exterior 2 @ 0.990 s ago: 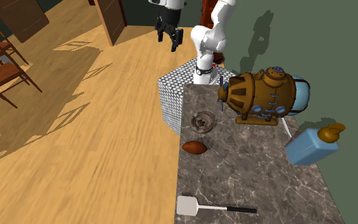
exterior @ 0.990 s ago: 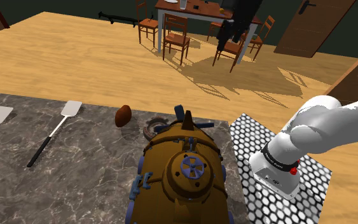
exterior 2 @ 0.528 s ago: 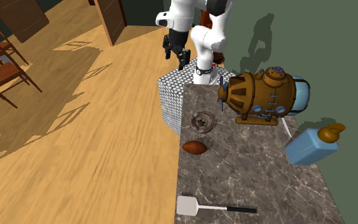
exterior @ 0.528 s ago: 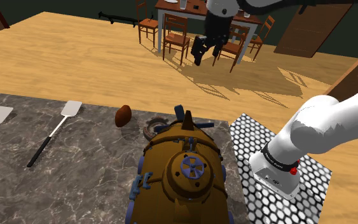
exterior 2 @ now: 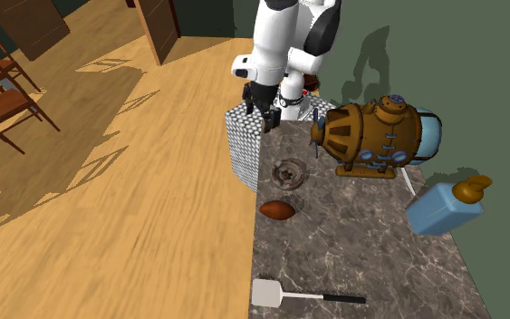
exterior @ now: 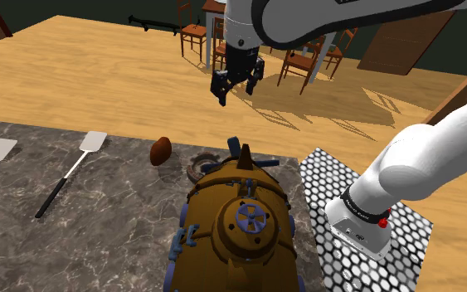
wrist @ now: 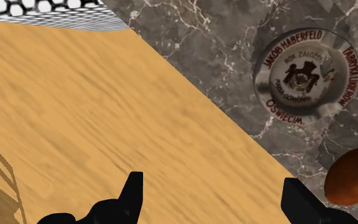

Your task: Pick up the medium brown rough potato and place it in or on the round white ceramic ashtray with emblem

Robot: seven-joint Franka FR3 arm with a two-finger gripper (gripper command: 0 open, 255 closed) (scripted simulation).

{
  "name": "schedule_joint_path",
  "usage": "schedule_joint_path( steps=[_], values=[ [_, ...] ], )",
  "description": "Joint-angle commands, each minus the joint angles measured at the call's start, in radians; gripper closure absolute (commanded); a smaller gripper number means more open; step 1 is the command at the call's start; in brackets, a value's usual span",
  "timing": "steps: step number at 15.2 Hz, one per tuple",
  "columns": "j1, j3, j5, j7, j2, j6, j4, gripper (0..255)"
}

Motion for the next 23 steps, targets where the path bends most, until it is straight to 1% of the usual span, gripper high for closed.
schedule_joint_path(
  steps=[1, 5, 9, 13, 19, 23],
  values=[
    [0.002, 0.036, -0.012, 0.068, 0.068, 0.014, 0.038, 0],
    [0.01, 0.095, -0.064, 0.202, 0.225, 0.037, 0.133, 0],
    [0.04, 0.13, -0.138, 0.335, 0.396, 0.042, 0.251, 0],
    [0.097, 0.135, -0.213, 0.453, 0.573, 0.028, 0.394, 0],
    [0.215, 0.104, -0.296, 0.579, 0.837, -0.028, 0.662, 0],
    [0.215, 0.096, -0.305, 0.585, 0.85, 0.019, 0.628, 0]
  ],
)
